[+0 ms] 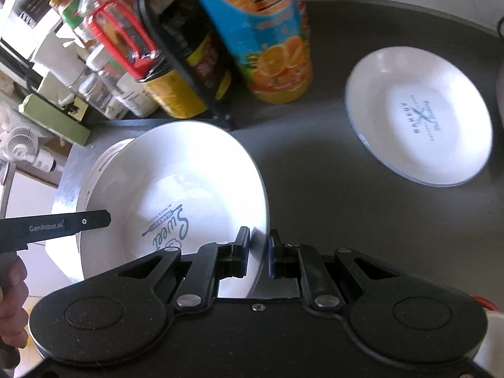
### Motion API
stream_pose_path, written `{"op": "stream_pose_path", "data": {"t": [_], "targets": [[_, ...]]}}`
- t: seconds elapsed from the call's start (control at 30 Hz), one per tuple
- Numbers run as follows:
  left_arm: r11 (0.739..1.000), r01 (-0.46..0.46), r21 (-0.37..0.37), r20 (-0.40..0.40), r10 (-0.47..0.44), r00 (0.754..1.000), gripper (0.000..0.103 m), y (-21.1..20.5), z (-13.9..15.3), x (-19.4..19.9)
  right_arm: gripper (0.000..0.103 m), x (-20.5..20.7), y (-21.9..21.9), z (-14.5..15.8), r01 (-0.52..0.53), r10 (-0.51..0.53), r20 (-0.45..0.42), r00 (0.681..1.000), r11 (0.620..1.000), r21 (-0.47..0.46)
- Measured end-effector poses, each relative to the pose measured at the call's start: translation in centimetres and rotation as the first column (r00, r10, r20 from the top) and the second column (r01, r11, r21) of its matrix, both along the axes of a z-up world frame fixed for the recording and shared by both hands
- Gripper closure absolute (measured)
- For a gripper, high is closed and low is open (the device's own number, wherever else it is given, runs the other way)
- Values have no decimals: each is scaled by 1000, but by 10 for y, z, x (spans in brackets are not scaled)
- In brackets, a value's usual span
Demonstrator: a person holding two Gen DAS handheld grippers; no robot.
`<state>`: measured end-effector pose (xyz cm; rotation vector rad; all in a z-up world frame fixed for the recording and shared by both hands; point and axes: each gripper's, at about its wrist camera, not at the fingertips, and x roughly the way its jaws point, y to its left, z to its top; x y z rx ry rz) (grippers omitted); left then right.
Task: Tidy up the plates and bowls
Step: 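Lift the 'Sweet' plate with both grippers over the oval white plate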
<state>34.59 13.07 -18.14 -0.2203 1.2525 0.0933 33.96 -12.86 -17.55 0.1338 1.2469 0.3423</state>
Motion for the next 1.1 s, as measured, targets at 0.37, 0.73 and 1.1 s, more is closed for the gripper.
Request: {"op": "stream_pose_path", "data": {"t": [0.37, 0.73, 1.1], "targets": [[998, -63, 1, 2, 63, 998, 88, 37, -6, -9, 91, 4, 40, -3, -48, 48, -10, 999, 999, -4], [995, -99, 7, -3, 99, 995, 87, 71, -9, -4, 91, 8, 75, -4, -82, 82, -8, 997, 997, -13], [993, -113, 29, -27, 113, 993, 88, 92, -17, 0, 91, 12, 96, -12, -101, 100, -25, 995, 995, -13]]}}
